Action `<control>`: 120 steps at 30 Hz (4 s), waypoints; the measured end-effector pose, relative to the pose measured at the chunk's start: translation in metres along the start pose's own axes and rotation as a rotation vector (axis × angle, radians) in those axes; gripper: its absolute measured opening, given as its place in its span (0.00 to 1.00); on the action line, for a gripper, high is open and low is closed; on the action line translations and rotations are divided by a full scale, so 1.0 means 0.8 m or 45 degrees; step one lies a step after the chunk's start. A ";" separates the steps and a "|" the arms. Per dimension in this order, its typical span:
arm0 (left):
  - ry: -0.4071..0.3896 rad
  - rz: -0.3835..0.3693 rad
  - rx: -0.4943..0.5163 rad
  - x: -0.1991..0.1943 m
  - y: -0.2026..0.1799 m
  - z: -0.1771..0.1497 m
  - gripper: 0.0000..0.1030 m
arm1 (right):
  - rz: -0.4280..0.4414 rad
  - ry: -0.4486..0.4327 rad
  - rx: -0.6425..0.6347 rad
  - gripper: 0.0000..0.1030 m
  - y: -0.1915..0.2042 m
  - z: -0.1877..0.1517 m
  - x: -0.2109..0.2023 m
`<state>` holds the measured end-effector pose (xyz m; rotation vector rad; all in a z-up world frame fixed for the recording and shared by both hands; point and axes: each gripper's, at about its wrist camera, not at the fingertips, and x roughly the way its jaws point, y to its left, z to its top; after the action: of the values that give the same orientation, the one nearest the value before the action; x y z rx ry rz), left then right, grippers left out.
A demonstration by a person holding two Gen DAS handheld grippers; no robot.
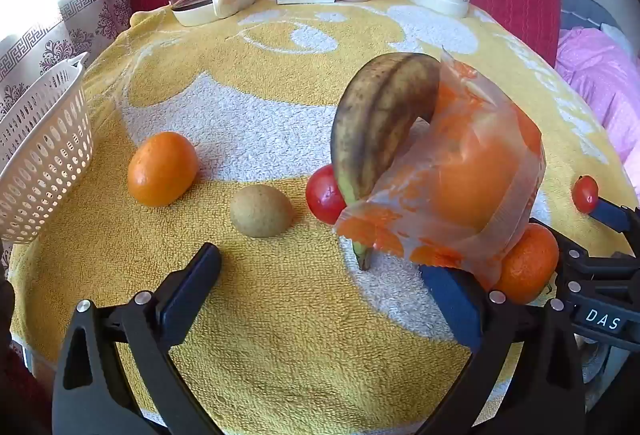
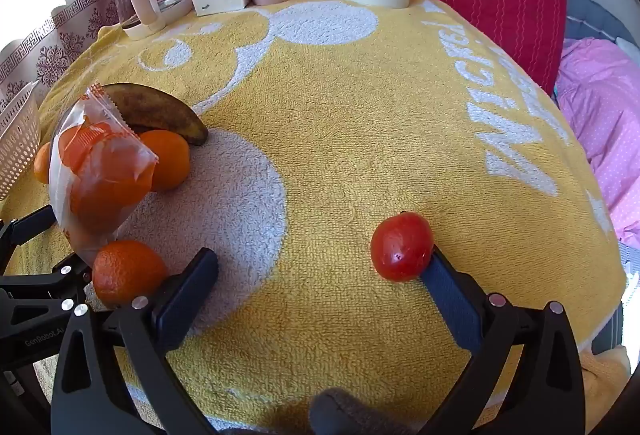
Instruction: Organize fruits
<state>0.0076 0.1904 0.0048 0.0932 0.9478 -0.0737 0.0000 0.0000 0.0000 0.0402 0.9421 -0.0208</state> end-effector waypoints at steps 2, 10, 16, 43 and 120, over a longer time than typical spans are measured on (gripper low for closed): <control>-0.001 -0.001 -0.001 0.000 0.000 0.000 0.98 | 0.001 0.000 0.000 0.95 0.000 0.000 0.000; -0.002 -0.001 -0.001 0.000 0.000 0.000 0.98 | 0.000 0.000 0.000 0.95 0.000 0.000 0.000; -0.001 -0.001 -0.001 -0.001 0.000 0.001 0.98 | 0.000 -0.001 0.000 0.95 0.000 0.000 0.000; -0.001 0.005 -0.002 0.000 0.000 0.000 0.98 | -0.001 -0.001 -0.001 0.95 0.000 0.000 0.000; -0.138 -0.013 -0.175 -0.005 0.102 0.044 0.55 | 0.314 -0.151 0.070 0.95 -0.065 -0.008 -0.049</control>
<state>0.0421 0.2679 0.0328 -0.0423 0.8428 -0.0221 -0.0301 -0.0518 0.0270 0.2040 0.8128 0.1773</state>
